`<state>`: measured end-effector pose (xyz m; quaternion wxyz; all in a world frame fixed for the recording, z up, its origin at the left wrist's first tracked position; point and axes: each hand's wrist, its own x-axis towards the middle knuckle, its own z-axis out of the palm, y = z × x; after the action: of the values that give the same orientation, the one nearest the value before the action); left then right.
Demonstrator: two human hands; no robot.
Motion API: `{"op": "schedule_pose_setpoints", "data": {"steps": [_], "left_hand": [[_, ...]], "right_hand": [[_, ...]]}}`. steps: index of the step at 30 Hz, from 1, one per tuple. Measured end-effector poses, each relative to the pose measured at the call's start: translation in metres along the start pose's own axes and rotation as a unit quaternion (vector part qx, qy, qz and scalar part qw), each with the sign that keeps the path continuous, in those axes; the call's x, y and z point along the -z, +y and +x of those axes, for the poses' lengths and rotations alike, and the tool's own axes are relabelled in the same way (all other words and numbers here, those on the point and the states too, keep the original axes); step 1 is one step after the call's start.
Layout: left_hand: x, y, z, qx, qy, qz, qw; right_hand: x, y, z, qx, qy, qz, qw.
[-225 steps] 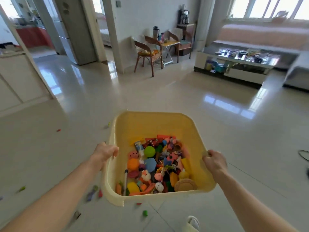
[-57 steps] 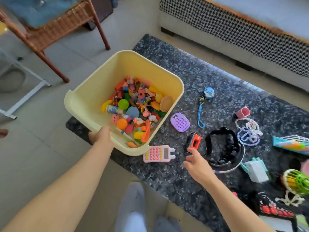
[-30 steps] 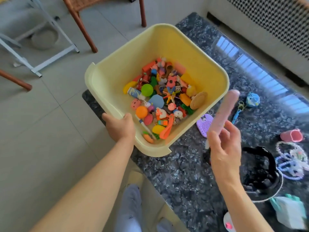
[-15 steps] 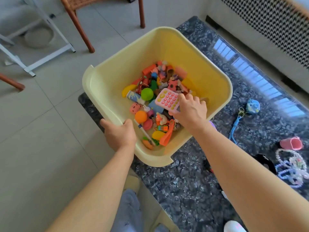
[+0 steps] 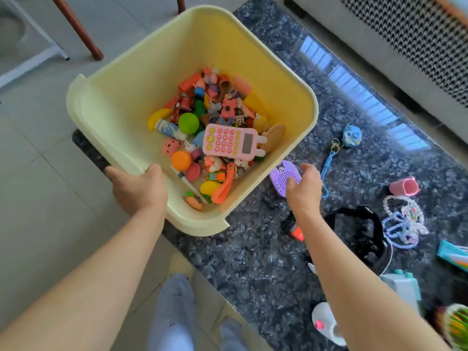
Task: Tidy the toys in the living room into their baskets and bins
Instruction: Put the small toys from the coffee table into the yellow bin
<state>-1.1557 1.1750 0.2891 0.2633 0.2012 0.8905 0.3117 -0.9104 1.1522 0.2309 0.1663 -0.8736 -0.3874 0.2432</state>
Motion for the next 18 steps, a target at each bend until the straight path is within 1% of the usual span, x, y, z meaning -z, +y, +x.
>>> {"op": "schedule_pose_setpoints", "data": {"steps": [1,2,3,6,9,10,11,13,14,16,18], "left_hand": [[-0.001,-0.001,0.000,-0.004,0.002,0.001,1.000],[-0.002,-0.002,0.000,-0.007,0.002,0.002,1.000],[-0.002,-0.003,0.001,-0.008,0.004,0.003,1.000],[-0.003,-0.003,0.002,-0.009,0.010,0.001,1.000],[-0.004,-0.003,0.001,-0.011,0.008,-0.006,1.000],[-0.004,-0.003,0.001,-0.010,0.006,-0.007,1.000],[-0.004,-0.003,0.001,-0.009,0.005,-0.007,1.000],[-0.003,-0.002,0.001,-0.007,0.001,-0.008,1.000],[-0.003,-0.002,0.000,-0.008,-0.001,-0.011,1.000],[-0.002,-0.001,-0.001,-0.008,-0.004,-0.015,1.000],[0.000,0.000,-0.001,-0.005,-0.007,-0.015,1.000]], "right_hand": [[-0.005,0.006,0.005,0.000,-0.053,-0.060,0.997],[-0.009,0.008,0.010,0.002,-0.088,-0.103,0.991],[-0.013,0.010,0.014,0.006,-0.105,-0.135,0.985],[-0.022,0.012,0.017,0.016,-0.119,-0.205,0.971],[-0.026,0.016,0.015,0.011,-0.090,-0.227,0.970],[-0.023,0.016,0.015,-0.001,-0.076,-0.204,0.976],[-0.018,0.017,0.014,-0.018,-0.056,-0.157,0.986],[0.000,0.016,0.010,-0.051,0.012,-0.021,0.998],[0.012,0.016,0.005,-0.056,0.050,0.041,0.996],[0.041,0.010,-0.006,-0.027,0.124,0.155,0.980],[0.071,-0.010,-0.017,0.058,0.160,0.228,0.959]]}}
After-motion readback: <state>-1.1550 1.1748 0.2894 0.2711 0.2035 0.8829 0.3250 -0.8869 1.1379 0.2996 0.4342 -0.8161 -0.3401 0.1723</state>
